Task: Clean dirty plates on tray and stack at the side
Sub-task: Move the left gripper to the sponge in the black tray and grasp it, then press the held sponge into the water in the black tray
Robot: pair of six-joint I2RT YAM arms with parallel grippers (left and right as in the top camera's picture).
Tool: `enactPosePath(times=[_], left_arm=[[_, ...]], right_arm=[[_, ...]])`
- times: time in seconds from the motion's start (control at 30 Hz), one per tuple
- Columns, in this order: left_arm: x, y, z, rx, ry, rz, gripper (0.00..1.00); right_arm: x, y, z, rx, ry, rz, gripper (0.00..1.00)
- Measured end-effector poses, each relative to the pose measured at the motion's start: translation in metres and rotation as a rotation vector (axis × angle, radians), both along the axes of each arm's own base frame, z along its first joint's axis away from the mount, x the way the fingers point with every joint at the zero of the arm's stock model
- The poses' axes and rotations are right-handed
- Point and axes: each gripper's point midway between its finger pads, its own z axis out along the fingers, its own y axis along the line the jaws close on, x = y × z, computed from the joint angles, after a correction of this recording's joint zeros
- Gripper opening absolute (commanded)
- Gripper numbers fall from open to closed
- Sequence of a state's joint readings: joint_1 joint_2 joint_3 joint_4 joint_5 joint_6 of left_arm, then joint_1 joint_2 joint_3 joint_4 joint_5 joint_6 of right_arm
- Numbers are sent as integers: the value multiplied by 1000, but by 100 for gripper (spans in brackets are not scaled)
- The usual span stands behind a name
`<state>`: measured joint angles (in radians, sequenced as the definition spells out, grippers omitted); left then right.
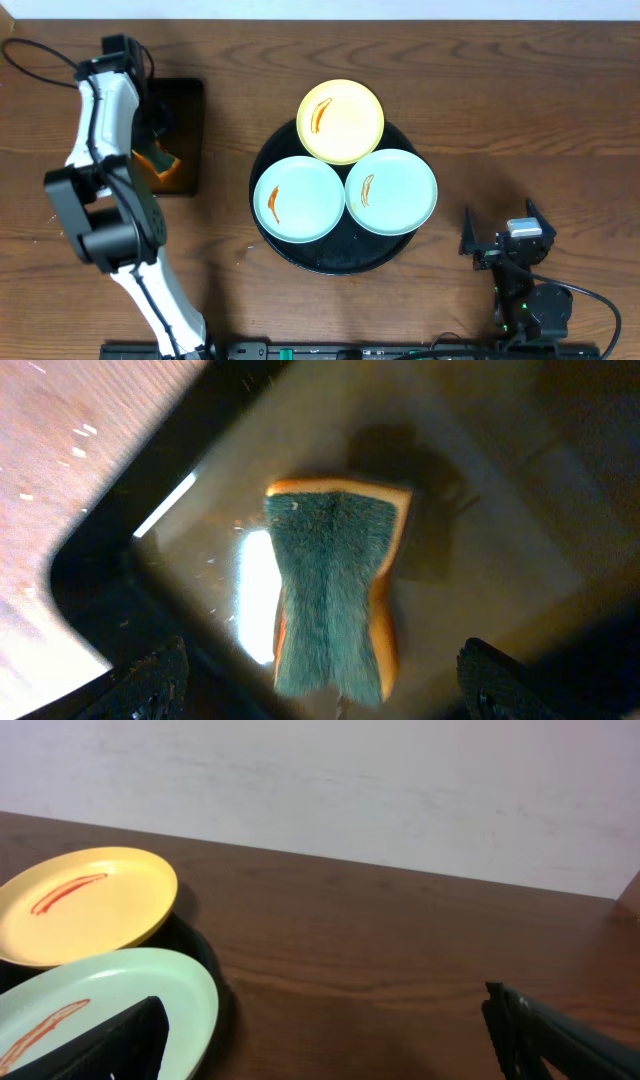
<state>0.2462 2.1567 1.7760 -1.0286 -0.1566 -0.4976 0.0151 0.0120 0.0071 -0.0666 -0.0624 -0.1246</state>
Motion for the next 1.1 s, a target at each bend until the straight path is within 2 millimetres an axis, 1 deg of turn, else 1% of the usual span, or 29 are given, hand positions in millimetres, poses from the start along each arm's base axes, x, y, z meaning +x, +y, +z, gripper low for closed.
enactPosePath(times=[0.07,0.13,0.23,0.33,0.4,0.5,0.63,0.8,0.83,0.87,0.9,0.97,1.1], left_arm=[[-2,-1,-14,-8,32,-1,86],[-3,-1,-21,-13,48,-1,86],[-2,-4,-26,-35,46,-2,86],[1,-13,-28,-87,31,-5,85],[3,-19,-29,-121,23,-4,77],[0,-25,-30,-154,31,-8,73],[-3,-28,-30,-169,44,-6,73],[-2,-27,-31,-165,39,-6,73],[-3,-27,-33,-165,39,-6,75],[-4,-27,-36,-166,42,-6,80],[-6,-27,-39,-167,47,-7,81],[-12,-25,-46,-171,58,4,81],[-17,-18,-54,-176,60,27,80]], right_arm=[[0,0,0,0,0,0,99],[0,0,0,0,0,0,99],[0,0,0,0,0,0,99],[0,0,0,0,0,0,99],[0,0,0,0,0,0,99],[0,0,0,0,0,0,99],[0,0,0,0,0,0,99],[0,0,0,0,0,0,99],[0,0,0,0,0,0,99],[0,0,0,0,0,0,99],[0,0,0,0,0,0,99],[0,0,0,0,0,0,99],[0,0,0,0,0,0,99]])
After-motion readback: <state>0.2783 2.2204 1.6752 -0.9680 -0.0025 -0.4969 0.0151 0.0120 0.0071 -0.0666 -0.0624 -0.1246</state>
